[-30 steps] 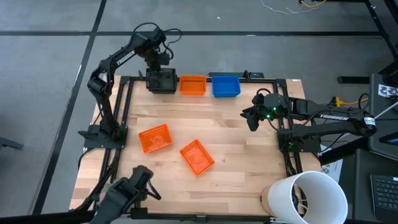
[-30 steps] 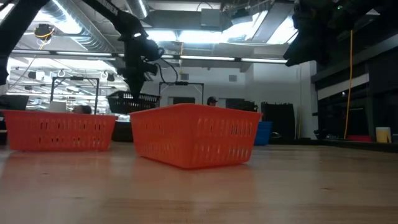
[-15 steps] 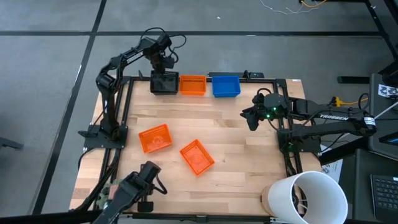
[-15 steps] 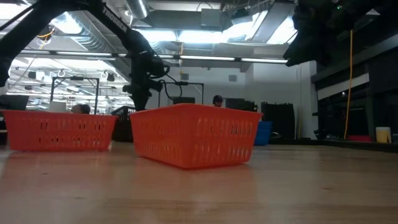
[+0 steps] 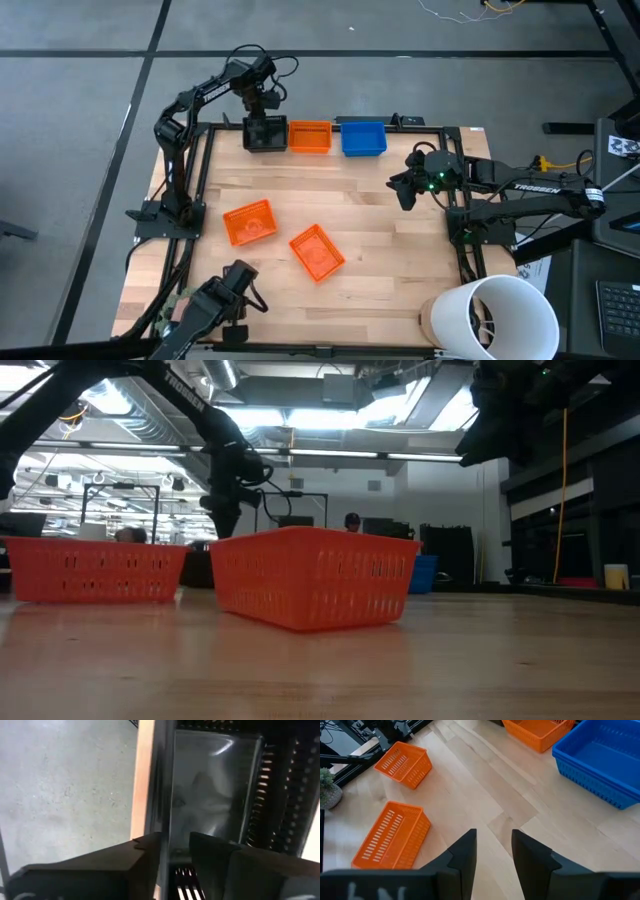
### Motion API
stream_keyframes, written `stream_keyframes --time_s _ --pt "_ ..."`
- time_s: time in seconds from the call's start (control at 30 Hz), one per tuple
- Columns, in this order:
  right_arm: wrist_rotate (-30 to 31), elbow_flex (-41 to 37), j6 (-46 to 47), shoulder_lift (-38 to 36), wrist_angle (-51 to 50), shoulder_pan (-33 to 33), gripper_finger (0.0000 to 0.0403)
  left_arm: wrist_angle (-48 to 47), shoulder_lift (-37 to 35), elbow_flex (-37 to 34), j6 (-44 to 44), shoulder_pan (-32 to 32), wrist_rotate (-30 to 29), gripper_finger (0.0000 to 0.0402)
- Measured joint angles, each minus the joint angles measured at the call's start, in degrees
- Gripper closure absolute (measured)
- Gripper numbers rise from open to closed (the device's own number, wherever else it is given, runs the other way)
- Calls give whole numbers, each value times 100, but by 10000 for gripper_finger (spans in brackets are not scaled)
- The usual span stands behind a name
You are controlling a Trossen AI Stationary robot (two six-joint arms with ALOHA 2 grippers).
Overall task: Stack baskets by color
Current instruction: Stack the bottom black bin on top of the top black bin, then stack the bottom left orange bin on top of the top orange bin
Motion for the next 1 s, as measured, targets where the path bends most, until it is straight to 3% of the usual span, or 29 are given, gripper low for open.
stream_keyframes --time_s 0.27,0.4,0.47,0.6,0.67,0.77,1.0 --pt "1 0 -13 0 0 1 281 39 0 0 27 0 -12 294" --pt "0 0 -17 0 0 1 281 -217 -105 61 -469 -58 10 294" --pt "2 0 -17 0 0 1 281 -569 -270 218 -879 -145 496 294" --pt "94 0 27 0 1 1 281 -1630 -656 437 -1900 -490 2278 294" --pt "105 0 122 0 0 0 281 -2238 -810 437 -2225 -765 2625 294" --pt "111 0 147 0 2 0 281 -2974 -978 379 -2447 -1296 2309 294" --pt "104 0 309 0 2 1 281 -2634 -1223 -616 -3434 -2634 1060 294"
